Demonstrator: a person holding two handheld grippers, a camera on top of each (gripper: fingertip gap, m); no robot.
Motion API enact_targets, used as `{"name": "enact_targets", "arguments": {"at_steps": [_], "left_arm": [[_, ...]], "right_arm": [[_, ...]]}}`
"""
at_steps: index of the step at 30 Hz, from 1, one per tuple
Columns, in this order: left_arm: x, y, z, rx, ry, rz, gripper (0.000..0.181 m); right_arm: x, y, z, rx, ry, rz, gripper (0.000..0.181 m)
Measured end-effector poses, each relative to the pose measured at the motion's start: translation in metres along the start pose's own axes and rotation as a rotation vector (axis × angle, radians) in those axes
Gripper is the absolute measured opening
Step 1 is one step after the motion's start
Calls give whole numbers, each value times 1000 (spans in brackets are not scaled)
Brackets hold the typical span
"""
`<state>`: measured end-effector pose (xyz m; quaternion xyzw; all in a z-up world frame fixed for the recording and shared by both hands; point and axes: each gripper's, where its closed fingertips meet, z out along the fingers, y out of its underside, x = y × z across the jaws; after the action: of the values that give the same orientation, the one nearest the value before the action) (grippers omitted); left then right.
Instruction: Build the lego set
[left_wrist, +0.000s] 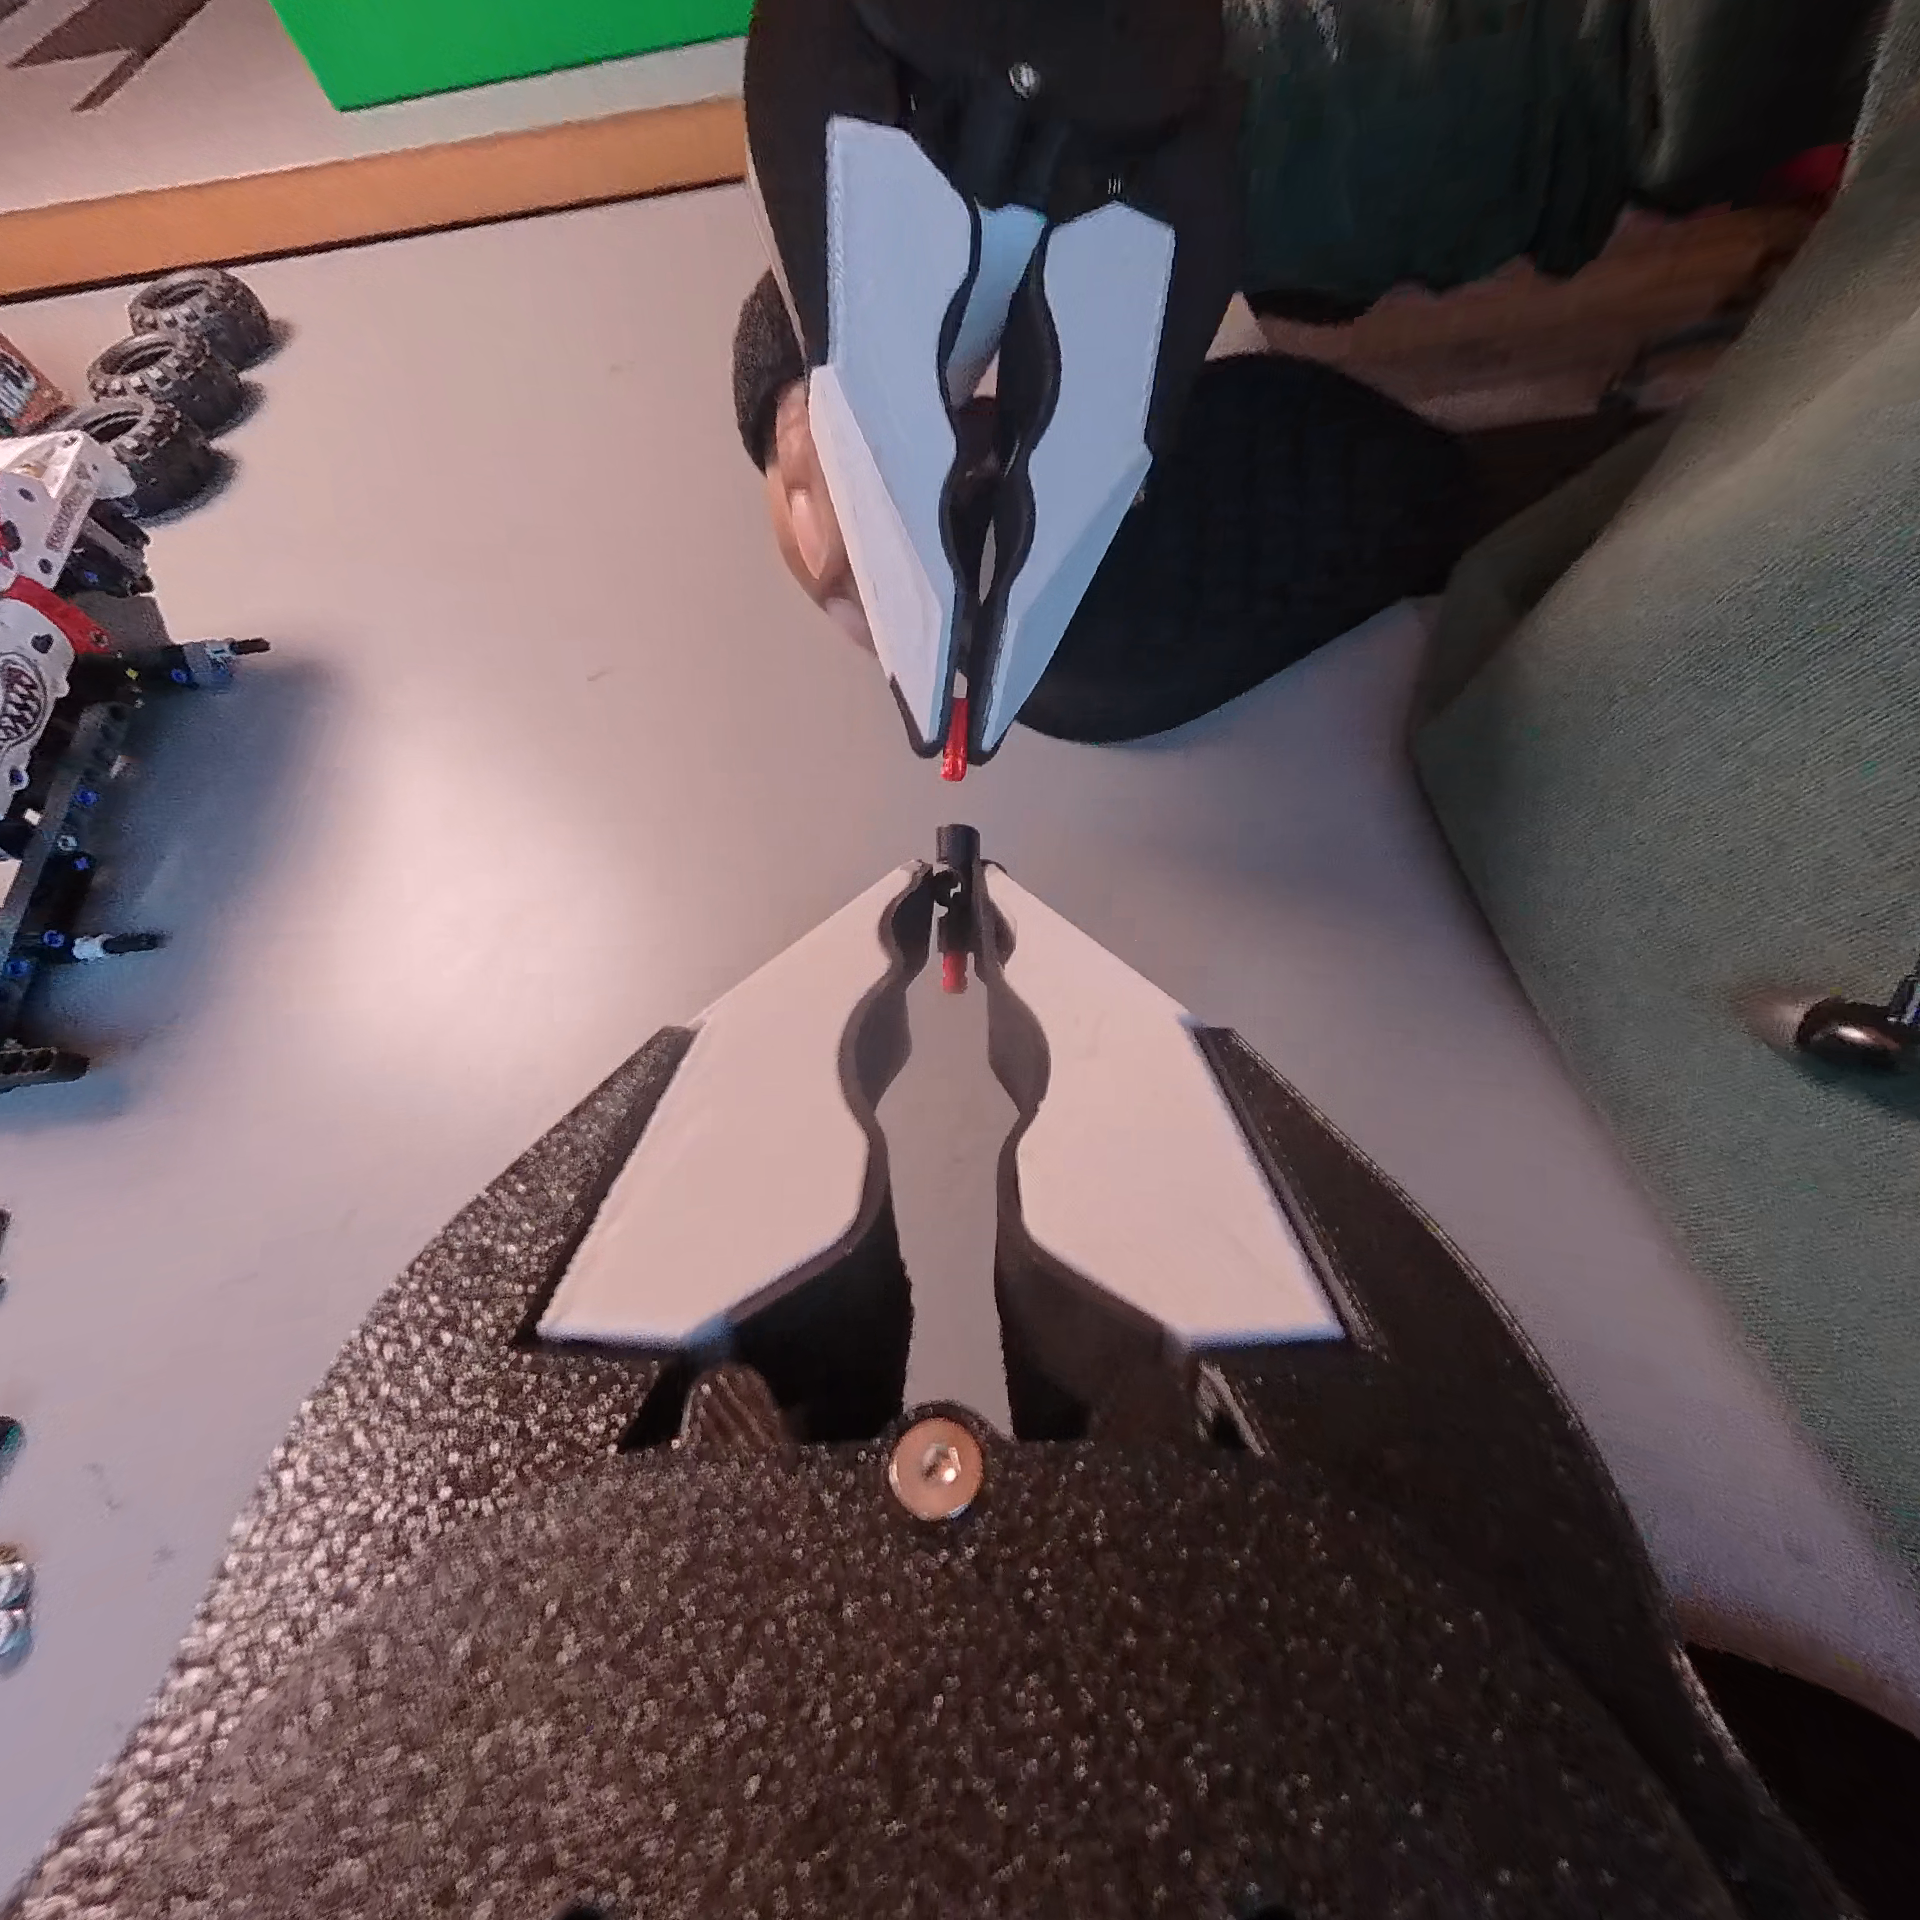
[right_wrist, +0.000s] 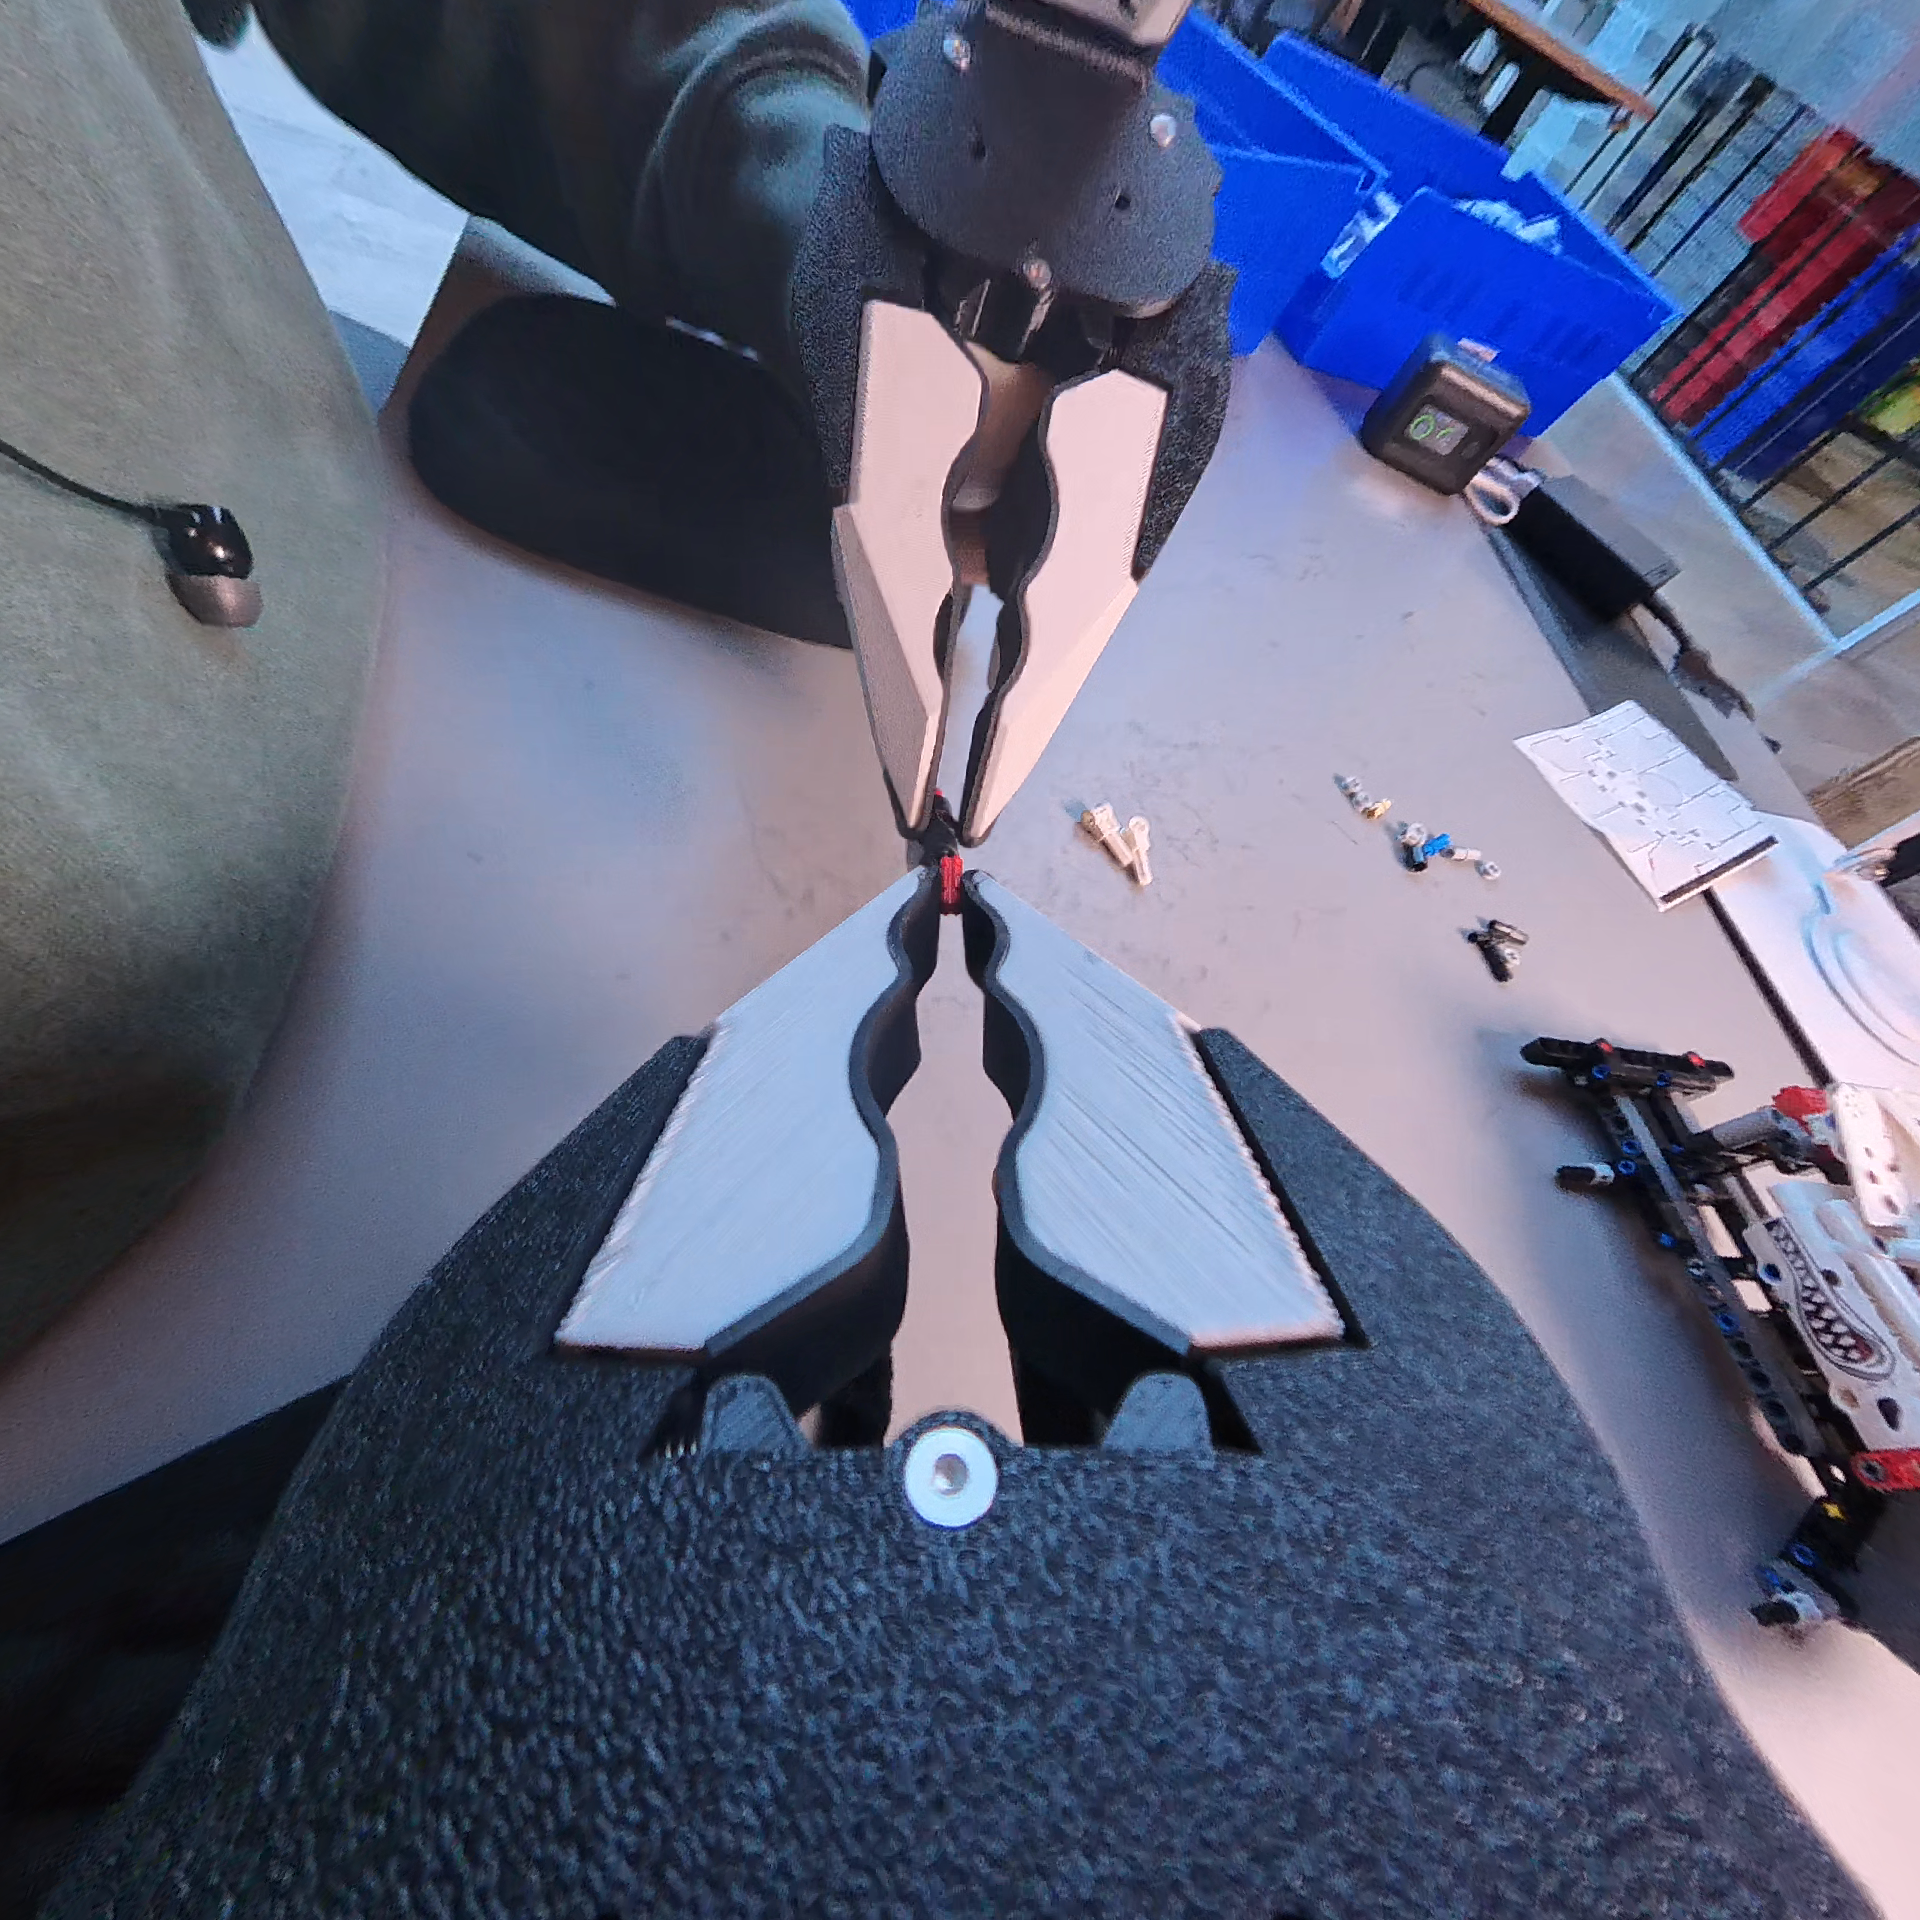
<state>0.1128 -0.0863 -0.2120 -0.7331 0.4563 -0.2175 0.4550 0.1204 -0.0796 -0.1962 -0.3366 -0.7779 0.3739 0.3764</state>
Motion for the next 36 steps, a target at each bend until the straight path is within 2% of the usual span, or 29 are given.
{"name": "enact_targets", "arguments": {"at_steps": [5,7,17,24,30,36], "left_arm": [[1,33,20,-224,-31,123,4],[2,40,24,-272,-22,147,4],[7,52,24,-356,22,91,12],[9,54,25,-392,69,-47,12],[13,48,23,-373,-24,170,9],[33,47,15,-363,-85,454,8]], "right_arm": [[-10,26,8,-149,-53,-38,3],[-11,38,11,-205,-57,-65,3],[-10,47,16,-239,-69,-67,3],[-7,46,15,-222,-56,-70,2],[-10,42,13,-199,-58,-77,3],[-19,41,15,-213,-109,-114,3]]}}
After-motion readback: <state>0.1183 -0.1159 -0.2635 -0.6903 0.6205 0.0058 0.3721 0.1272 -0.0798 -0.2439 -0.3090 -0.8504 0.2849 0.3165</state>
